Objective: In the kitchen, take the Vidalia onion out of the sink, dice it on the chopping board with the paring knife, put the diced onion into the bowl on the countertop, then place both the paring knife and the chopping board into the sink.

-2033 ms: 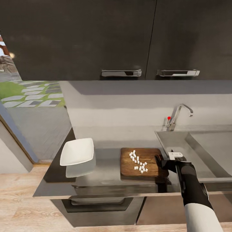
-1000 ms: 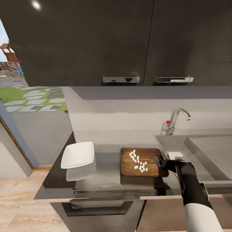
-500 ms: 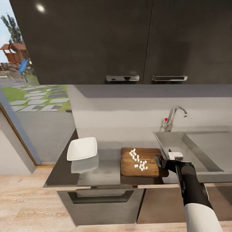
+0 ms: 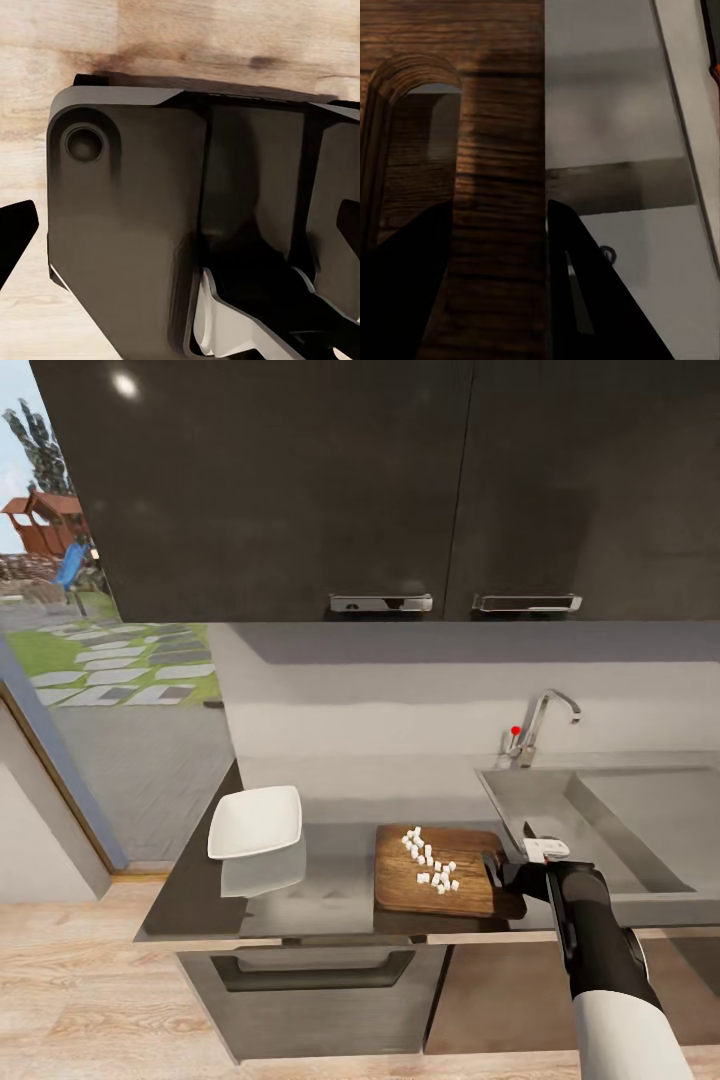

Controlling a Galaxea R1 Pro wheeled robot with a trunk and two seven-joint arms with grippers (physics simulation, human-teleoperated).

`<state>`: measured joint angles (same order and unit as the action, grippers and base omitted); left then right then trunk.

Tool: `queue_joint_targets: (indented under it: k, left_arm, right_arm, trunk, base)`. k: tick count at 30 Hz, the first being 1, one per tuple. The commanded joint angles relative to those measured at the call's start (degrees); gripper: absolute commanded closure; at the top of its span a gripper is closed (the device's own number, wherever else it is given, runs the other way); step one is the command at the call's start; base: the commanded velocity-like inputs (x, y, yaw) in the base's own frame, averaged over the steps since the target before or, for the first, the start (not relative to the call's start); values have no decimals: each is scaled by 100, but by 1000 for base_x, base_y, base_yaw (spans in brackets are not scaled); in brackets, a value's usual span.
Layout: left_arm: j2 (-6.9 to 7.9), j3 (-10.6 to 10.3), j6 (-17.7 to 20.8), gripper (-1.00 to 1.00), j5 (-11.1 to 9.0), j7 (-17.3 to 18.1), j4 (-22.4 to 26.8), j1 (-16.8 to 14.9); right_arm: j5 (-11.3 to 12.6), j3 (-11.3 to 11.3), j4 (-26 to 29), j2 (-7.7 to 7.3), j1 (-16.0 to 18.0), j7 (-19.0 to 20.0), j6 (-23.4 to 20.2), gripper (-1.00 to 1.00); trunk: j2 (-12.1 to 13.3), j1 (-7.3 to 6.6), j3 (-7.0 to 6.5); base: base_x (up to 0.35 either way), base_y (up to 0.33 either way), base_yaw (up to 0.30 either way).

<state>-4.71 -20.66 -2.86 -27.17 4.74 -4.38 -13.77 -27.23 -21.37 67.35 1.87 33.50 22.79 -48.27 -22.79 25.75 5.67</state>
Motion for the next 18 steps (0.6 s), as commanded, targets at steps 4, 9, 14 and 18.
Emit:
queue_joint_targets:
  k: [4,9,14,18]
  left_arm:
    - [-4,-47,-30,-100,-61,36,-27,-11]
    - [-4,-43,-30,-100,-61,36,-27,-11]
    - [-4,-45,-30,-100,-61,36,-27,-11]
    - [-4,-46,-30,-100,-61,36,-27,-11]
  right_arm:
    - [-54,-16,6,6,7,58,-16,100]
    - [-54,-16,6,6,7,58,-12,100]
    - [-54,-16,6,6,7,58,-16,100]
    - [-54,-16,6,6,7,58,-14,100]
  trunk:
    - [-13,4,13]
    - [-13,4,13]
    - [-13,4,13]
    - [-13,4,13]
  base:
    - [0,0,0]
    - [71,105,0]
    - [149,198,0]
    - [142,161,0]
